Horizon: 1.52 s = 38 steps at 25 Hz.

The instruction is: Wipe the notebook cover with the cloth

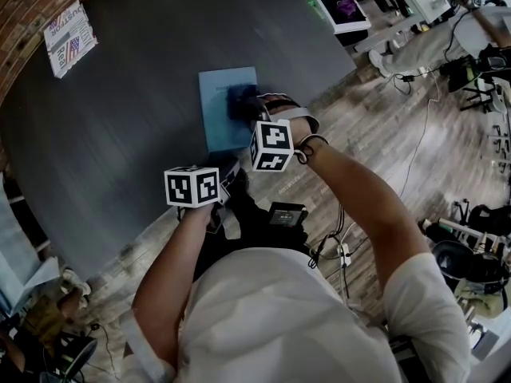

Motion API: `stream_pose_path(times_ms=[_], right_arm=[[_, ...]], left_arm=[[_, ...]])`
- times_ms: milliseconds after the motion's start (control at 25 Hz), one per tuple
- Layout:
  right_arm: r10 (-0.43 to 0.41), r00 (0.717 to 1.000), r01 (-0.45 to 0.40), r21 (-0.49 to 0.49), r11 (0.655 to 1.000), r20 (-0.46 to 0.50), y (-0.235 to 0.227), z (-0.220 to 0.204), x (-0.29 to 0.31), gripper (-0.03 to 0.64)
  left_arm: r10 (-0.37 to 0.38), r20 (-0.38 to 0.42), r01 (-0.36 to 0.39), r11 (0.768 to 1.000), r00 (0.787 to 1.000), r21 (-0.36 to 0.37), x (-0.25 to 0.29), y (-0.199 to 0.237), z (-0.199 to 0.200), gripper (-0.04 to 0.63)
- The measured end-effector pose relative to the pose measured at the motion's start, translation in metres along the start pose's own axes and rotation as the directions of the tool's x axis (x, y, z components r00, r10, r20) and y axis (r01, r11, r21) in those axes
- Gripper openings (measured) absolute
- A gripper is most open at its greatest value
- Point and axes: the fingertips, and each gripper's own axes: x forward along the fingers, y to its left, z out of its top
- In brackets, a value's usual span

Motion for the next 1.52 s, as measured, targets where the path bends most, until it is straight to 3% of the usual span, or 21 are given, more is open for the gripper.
stream_pose_path(times_ms=[1000,1520], right_arm=[[0.053,0.998,-0.052,0.056,0.997,-0.023,0.056,0.006,-0.034,0.086],[0.097,0.995,-0.092,0.113,0.989,-0.032,0.083,0.012,-0.049,0.086]], left_arm=[[-0.05,-0.015,0.05,0.998,0.999,0.031,-0.024,-0.013,-0.012,0.055],[-0.097,0.04,0.095,0.994,0.994,0.052,-0.055,-0.019,-0.004,0.055]])
